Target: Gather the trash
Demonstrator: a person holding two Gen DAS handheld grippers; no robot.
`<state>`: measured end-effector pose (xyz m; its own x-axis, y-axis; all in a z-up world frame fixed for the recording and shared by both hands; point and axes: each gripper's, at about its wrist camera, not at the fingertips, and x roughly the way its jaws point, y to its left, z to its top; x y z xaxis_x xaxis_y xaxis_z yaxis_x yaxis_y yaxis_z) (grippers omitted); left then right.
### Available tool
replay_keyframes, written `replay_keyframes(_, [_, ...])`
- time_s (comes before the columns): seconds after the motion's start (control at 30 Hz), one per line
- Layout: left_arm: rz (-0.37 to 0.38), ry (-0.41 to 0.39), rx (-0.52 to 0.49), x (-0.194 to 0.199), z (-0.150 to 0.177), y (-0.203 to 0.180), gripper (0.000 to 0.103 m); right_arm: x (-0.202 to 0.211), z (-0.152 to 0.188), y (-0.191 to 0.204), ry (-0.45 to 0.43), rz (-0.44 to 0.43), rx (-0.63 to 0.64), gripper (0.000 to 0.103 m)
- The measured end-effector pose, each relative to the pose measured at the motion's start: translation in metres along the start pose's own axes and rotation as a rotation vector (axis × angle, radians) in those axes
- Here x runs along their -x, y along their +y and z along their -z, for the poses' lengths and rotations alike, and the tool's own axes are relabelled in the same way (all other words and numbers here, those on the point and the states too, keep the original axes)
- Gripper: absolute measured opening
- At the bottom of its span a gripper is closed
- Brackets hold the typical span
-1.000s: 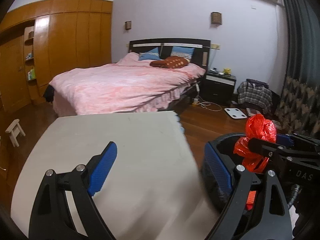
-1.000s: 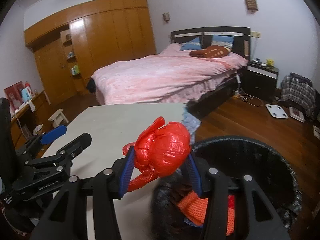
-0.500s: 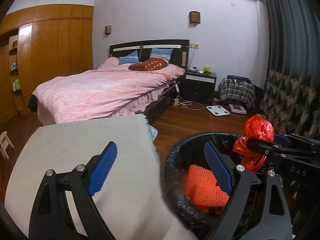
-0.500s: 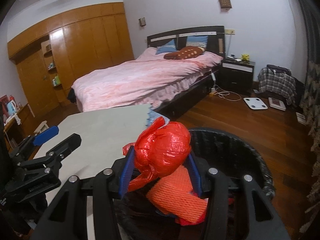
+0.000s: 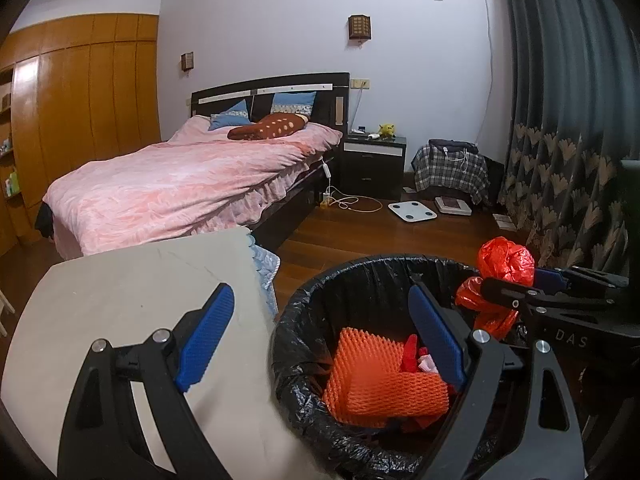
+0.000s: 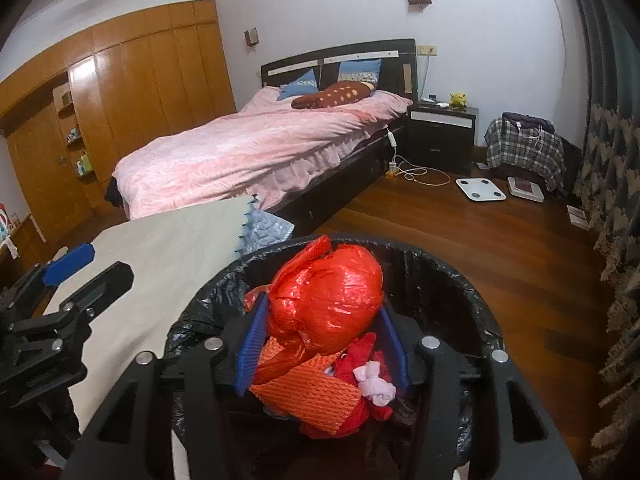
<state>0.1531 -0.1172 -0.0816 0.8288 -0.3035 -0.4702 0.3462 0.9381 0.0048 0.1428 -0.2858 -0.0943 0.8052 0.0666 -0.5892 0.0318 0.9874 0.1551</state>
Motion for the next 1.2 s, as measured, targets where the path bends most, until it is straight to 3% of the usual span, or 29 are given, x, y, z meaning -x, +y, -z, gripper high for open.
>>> replay_keyframes(0.1, [-0.005,0.004,0.001,-0.001,0.0,0.0,0.086,0.002,0.0,-0.004,-0.008,0.015,-0.005,0.075])
replay_keyframes(0.33, [-0.02,-0.005,0.008,0.004,-0.003,0.006,0.09,0.013,-0.004,-0.003,-0.029,0.021,0.0,0.098])
replay_keyframes(1.2, [-0.088,-0.054,0.035,0.073,-0.024,0.03,0.097,0.077,-0.028,0.035,-0.117,-0.069,0.036,0.097])
